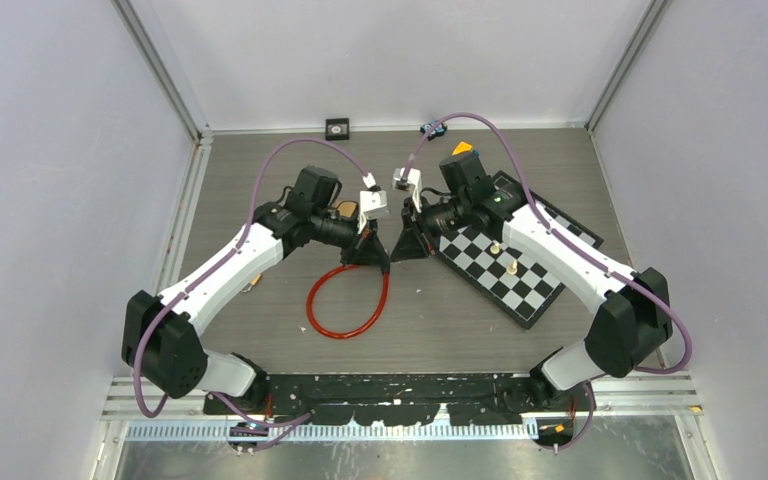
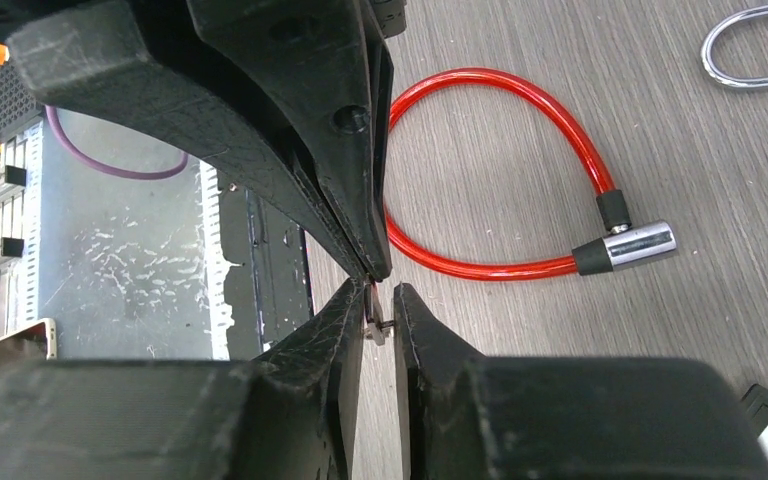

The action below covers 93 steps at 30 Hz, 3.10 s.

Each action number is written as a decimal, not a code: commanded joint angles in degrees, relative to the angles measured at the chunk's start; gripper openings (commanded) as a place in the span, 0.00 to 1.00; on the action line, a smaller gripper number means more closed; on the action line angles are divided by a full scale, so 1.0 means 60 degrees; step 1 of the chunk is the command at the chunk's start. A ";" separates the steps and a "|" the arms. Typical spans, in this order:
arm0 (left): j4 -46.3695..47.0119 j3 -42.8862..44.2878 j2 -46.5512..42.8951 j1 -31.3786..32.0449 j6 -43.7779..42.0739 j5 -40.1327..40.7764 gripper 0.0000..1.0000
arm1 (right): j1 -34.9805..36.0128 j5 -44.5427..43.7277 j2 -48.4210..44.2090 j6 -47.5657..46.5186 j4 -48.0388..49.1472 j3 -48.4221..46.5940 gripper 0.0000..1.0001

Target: Unlock with the key

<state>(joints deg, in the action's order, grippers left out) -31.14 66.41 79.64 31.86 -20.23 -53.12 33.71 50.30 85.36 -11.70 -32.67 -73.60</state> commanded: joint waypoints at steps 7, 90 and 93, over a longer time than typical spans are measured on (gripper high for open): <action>0.0219 -0.0024 -0.0262 0.0037 -0.0060 -0.0288 0.00 | 0.0116 0.0185 -0.0081 -0.0439 -0.0169 -0.0066 0.18; -0.1710 0.0746 0.3846 0.1532 -0.3641 0.6402 0.42 | -0.4370 0.0240 -0.2669 0.1332 0.1911 0.2423 0.01; -0.1580 0.0046 0.3202 0.1531 -0.4010 0.6106 0.47 | -0.4403 0.0259 -0.2669 0.1350 0.1929 0.2431 0.01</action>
<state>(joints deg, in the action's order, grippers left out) -37.36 71.05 105.47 41.15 -34.94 -12.29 7.73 50.37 69.52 -4.14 -23.73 -59.31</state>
